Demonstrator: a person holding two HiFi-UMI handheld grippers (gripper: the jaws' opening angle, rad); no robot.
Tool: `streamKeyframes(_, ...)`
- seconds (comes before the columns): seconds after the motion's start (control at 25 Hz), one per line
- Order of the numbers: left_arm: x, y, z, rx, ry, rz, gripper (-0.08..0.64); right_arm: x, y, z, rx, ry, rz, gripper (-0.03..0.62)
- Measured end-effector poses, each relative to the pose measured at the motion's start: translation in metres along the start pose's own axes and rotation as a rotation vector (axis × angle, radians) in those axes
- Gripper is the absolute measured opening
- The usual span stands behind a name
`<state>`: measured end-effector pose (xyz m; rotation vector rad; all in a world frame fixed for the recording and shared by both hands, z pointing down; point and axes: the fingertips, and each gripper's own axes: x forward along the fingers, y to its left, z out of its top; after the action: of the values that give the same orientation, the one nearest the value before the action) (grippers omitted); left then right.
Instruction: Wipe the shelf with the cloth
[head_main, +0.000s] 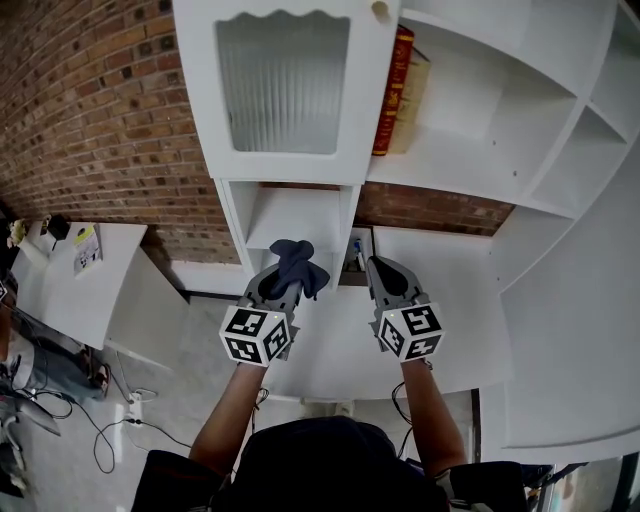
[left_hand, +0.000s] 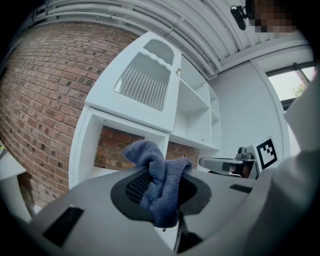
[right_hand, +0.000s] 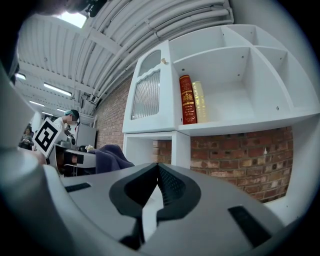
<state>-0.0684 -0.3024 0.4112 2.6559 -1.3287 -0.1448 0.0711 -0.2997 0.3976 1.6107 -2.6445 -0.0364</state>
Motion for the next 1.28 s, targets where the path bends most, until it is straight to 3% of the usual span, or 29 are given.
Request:
streamKeyframes(0.88,0.084,0.025,-0.012,0.003,0.027,0.06,0.071,0.055,-0.067,-0.011,0.018,0.012,0.042,0.014)
streamKeyframes(1.28,0.126,0.036,-0.021,0.159,0.096,0.071,0.07,0.07,-0.076,-0.02,0.008,0.04,0.058,0.014)
